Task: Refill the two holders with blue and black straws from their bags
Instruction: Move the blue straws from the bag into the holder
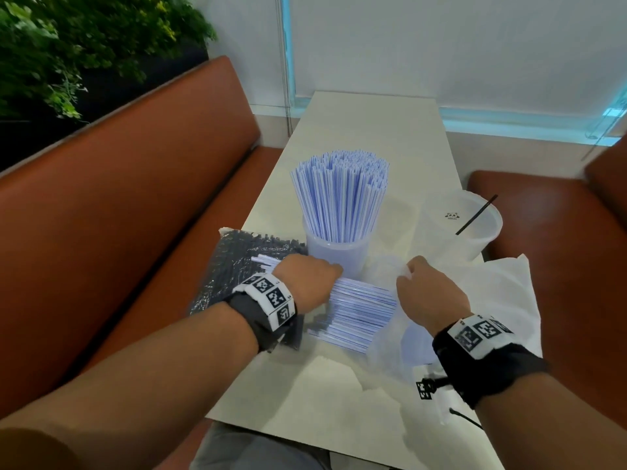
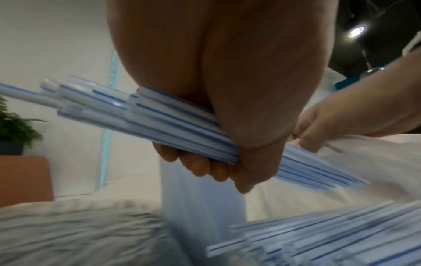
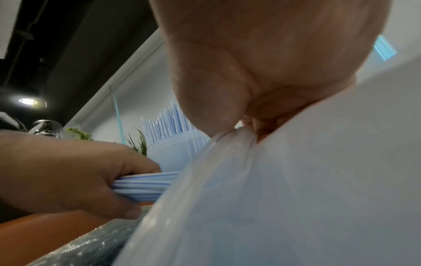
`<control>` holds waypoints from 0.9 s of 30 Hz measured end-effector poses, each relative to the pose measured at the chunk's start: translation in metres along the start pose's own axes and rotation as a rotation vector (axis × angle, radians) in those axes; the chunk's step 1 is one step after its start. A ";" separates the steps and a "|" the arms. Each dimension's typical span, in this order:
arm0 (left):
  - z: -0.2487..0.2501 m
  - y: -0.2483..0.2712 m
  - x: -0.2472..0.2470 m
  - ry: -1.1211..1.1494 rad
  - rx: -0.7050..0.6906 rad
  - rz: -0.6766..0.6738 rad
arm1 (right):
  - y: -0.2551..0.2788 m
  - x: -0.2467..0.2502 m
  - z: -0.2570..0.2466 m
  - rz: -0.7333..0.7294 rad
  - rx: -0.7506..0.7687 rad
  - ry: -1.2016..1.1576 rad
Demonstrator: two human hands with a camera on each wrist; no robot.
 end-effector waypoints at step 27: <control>0.013 0.028 0.040 0.441 -0.040 0.444 | 0.023 0.014 -0.042 0.052 0.453 -1.272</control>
Point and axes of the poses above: each hand's wrist, its own y-axis away from the middle knuckle, its own x-axis out of the back of the hand, z = x × y, the point moved 2 cm from there along -y, towards the middle knuckle, and after that the axes turned 15 degrees about -z, right-handed, at the moved point
